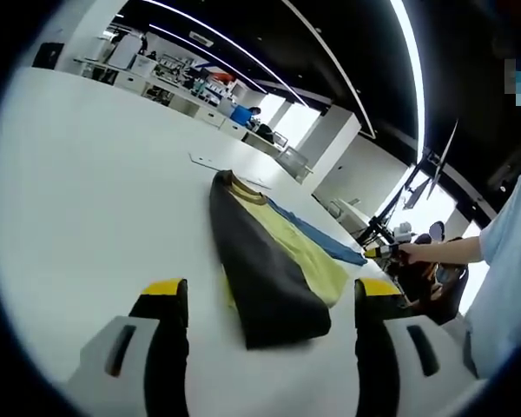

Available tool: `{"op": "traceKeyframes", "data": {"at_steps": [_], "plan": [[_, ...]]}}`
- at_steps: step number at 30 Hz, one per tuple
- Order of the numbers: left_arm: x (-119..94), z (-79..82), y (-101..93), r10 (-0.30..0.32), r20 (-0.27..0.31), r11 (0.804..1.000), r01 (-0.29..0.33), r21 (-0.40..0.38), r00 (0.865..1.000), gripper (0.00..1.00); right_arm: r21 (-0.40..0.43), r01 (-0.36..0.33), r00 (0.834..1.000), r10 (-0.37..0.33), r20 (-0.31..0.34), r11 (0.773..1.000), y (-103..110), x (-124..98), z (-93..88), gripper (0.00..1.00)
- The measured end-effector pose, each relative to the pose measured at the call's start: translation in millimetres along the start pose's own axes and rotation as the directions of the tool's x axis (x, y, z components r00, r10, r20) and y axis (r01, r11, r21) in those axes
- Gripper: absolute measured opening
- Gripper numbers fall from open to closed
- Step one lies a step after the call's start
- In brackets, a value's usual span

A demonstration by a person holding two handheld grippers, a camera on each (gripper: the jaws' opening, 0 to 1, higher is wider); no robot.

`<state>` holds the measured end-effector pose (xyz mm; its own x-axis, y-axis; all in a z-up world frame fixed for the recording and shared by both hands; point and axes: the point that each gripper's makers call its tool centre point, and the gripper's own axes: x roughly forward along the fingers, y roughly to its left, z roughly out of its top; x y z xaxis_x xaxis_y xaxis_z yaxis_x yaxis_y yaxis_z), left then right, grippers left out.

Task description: Fold the garment on the visible template until the final outline fits inside the template.

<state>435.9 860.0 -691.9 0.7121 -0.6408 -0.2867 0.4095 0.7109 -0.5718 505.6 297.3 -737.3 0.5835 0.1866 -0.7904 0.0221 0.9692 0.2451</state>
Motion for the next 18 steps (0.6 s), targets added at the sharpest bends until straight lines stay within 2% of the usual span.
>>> {"op": "traceKeyframes", "data": {"at_steps": [5, 7, 8, 10, 13, 15, 18], "plan": [[1, -1.5, -0.5, -0.003, -0.002, 1.0, 0.003, -0.002, 1.0, 0.76, 0.066, -0.015, 1.0, 0.016, -0.009, 0.998, 1, 2, -8.8, 0.23], [2, -2.0, -0.2, -0.003, -0.003, 1.0, 0.003, -0.003, 1.0, 0.76, 0.072, -0.023, 1.0, 0.023, -0.008, 0.997, 4, 3, -9.3, 0.2], [2, -2.0, -0.5, -0.004, -0.002, 1.0, 0.004, -0.004, 1.0, 0.76, 0.075, -0.027, 1.0, 0.028, -0.007, 0.997, 5, 3, -9.1, 0.15], [2, -2.3, -0.7, -0.003, -0.002, 1.0, 0.003, -0.004, 1.0, 0.76, 0.071, -0.029, 1.0, 0.029, 0.007, 0.997, 9, 1, -5.5, 0.1], [1, -1.8, -1.2, -0.004, 0.001, 1.0, 0.004, -0.004, 1.0, 0.76, 0.088, -0.045, 0.999, 0.043, 0.021, 0.995, 13, 0, 0.9, 0.08], [0, -1.5, -1.0, -0.002, 0.002, 1.0, 0.002, -0.004, 1.0, 0.76, 0.082, -0.048, 0.999, 0.045, 0.03, 0.995, 16, -1, 5.5, 0.01], [0, -1.1, -1.7, -0.002, 0.005, 1.0, 0.002, -0.004, 1.0, 0.76, 0.092, -0.061, 0.998, 0.059, 0.024, 0.994, 21, 1, 7.2, 0.0]]}}
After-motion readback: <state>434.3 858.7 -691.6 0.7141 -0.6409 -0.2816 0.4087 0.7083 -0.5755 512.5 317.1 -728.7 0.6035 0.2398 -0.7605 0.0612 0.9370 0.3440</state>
